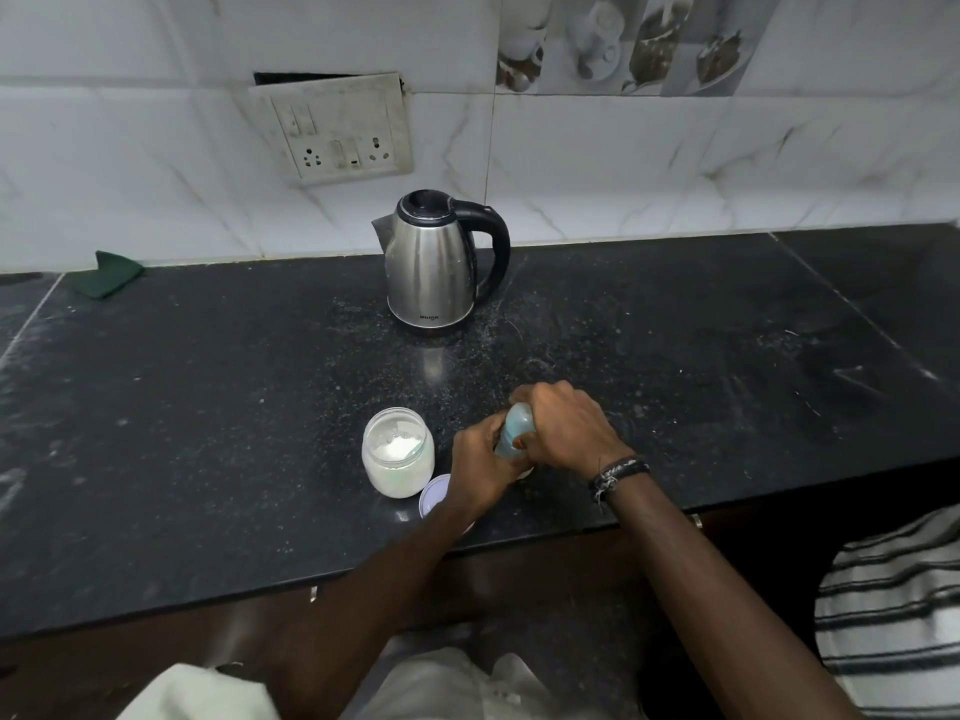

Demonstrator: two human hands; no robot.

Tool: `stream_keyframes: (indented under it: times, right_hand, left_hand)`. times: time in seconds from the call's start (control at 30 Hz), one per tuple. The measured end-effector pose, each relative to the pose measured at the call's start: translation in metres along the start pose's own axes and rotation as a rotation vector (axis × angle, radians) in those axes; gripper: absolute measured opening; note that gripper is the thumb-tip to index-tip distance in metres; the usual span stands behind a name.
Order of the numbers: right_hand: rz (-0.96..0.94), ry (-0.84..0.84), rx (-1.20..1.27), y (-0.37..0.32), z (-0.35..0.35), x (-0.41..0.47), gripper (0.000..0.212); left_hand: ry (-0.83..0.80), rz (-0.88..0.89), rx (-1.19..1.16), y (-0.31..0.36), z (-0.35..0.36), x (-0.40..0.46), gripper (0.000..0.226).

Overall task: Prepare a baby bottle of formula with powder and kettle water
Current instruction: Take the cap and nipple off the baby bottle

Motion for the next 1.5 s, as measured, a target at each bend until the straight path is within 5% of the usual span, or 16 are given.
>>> stream_keyframes:
  times: [0.2,0.4,0.8,0.93,1.13,1.5]
  right_hand:
    - [0.009,0.01,-0.009,-0.003,-0.002,0.004,0.039]
    - [0.13,0.035,-0.165,-0.01,0.002,0.007,0.065]
    - [-0.066,-0.014,-0.28,-0.014,-0.013,0.01,0.038]
    - [0.049,-0.037,0.003,0.006,-0.045,0.005,0.043]
    - [0.142,0.072,0.226,0.061,-0.065,0.012,0.08]
    - [0.351,0.243,0.354,0.141,0.01,-0.003,0.053]
  left_hand:
    - [0.004,0.0,-0.022,-0.002,-0.001,0.002,0.031]
    - [-0.02,0.002,-0.031,-0.003,0.0,0.005,0.03]
    - [-0.027,0.045,-0.026,0.0,-0.003,0.009,0.033]
    - [-0.015,0.052,-0.014,-0.006,-0.001,0.01,0.054]
    - [-0.015,0.044,0.045,-0.007,0.001,0.008,0.063]
    - [-0.031,0.026,0.058,-0.004,0.001,0.008,0.064]
Point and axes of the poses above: each hand's wrist, its own x-axis towards the middle knuckle, its own z-axis out of the palm, y = z × x, the point moved 7 cm from there along x, towards the middle knuckle, and after that the axes turned 9 degrees about x, right-handed, at the moved point
